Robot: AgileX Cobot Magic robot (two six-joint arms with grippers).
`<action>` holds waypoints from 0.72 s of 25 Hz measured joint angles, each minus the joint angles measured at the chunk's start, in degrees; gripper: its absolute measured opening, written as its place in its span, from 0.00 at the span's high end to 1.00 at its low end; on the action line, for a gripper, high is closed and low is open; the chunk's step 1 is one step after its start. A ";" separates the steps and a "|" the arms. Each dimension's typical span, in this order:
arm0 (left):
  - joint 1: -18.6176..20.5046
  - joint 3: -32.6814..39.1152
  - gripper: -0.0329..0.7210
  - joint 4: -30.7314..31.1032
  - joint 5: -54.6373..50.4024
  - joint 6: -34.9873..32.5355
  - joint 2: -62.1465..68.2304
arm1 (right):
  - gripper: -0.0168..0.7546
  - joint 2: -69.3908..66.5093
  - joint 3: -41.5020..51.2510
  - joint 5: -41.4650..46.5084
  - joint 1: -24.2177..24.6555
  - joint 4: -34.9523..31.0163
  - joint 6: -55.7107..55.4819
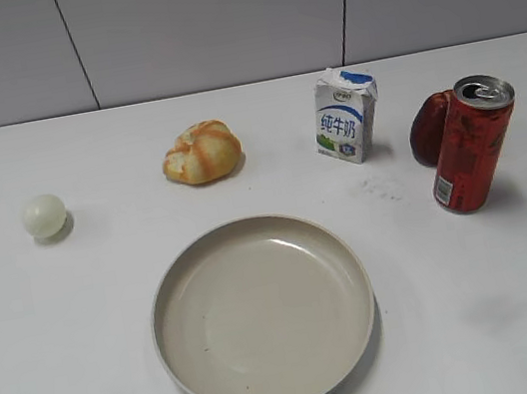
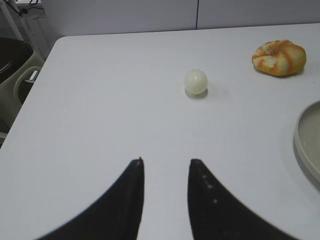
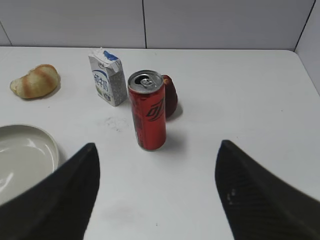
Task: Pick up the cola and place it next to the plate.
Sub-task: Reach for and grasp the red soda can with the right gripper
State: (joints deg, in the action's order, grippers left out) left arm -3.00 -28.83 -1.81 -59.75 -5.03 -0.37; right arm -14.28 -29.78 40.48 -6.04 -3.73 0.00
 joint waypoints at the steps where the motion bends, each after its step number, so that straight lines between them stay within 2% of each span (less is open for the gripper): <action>1: 0.00 0.00 0.64 0.00 0.00 0.00 0.00 | 0.23 -1.95 -0.16 -1.49 0.00 -0.21 0.00; 4: 0.00 0.00 0.64 0.00 0.00 0.00 0.00 | 0.23 -9.56 -1.91 -4.19 0.00 -0.78 0.00; 10: 0.00 0.00 0.64 0.00 0.00 0.00 0.00 | 0.23 -25.42 -9.41 -4.30 0.00 -2.50 0.00; 18: 0.00 0.00 0.64 0.00 0.00 0.00 0.00 | 0.23 -46.69 -23.16 2.59 0.00 -4.34 0.00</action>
State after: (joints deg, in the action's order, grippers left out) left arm -3.00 -28.83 -1.81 -59.75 -5.03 -0.37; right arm -60.97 -52.95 43.07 -6.04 -8.08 0.00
